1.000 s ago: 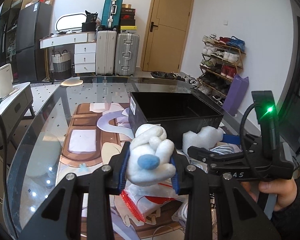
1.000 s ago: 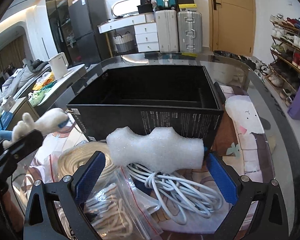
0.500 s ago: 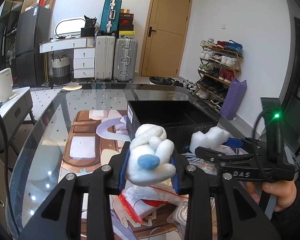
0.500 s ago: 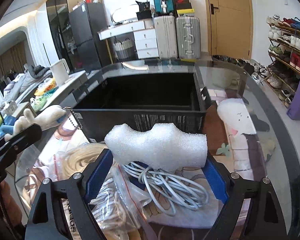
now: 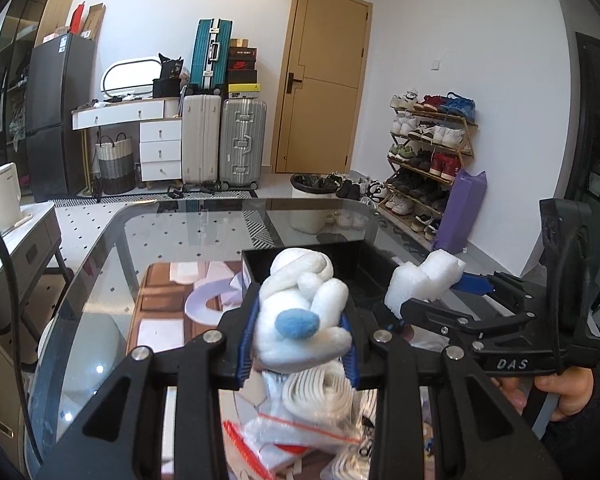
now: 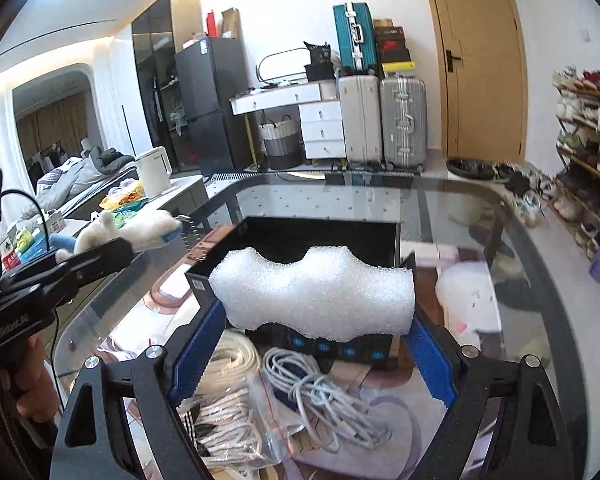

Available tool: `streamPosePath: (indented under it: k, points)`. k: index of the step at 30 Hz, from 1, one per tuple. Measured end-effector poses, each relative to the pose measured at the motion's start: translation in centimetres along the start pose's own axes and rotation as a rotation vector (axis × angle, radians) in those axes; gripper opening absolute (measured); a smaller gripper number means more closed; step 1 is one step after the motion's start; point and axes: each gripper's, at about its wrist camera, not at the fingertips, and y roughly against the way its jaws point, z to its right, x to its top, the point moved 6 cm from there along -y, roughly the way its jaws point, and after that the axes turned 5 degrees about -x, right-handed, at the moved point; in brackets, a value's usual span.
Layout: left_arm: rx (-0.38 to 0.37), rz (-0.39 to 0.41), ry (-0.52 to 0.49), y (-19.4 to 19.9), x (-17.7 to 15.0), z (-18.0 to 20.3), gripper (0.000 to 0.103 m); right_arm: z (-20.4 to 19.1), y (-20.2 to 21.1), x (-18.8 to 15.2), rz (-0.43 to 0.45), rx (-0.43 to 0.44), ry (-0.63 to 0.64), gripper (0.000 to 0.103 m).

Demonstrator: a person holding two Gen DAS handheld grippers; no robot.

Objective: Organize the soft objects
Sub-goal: 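Lift the plush toy with the left tool while the right tool carries the foam block over the black box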

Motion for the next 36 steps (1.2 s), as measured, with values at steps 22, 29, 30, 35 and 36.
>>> streamPosePath:
  k: [22,29,30,35,36]
  points:
    - [0.033,-0.022,-0.014,-6.2,2.2,-0.6,0.033,0.9,-3.2,4.5,0.007,0.035,0.118,0.089]
    - [0.025,-0.043,-0.028,-7.6,2.2,-0.5,0.033,1.8,-5.4,4.1,-0.027,0.015,0.123,0.089]
    - [0.021,-0.049,-0.029,-7.8,2.1,-0.5,0.033,1.9,-5.7,4.2,-0.028,0.01,0.126,0.089]
    - [0.012,-0.077,-0.032,-8.9,1.4,-0.6,0.033,2.4,-6.7,4.1,-0.042,0.007,0.132,0.089]
    - [0.011,-0.082,-0.035,-9.1,1.5,-0.5,0.033,2.4,-6.8,4.1,-0.044,0.009,0.138,0.089]
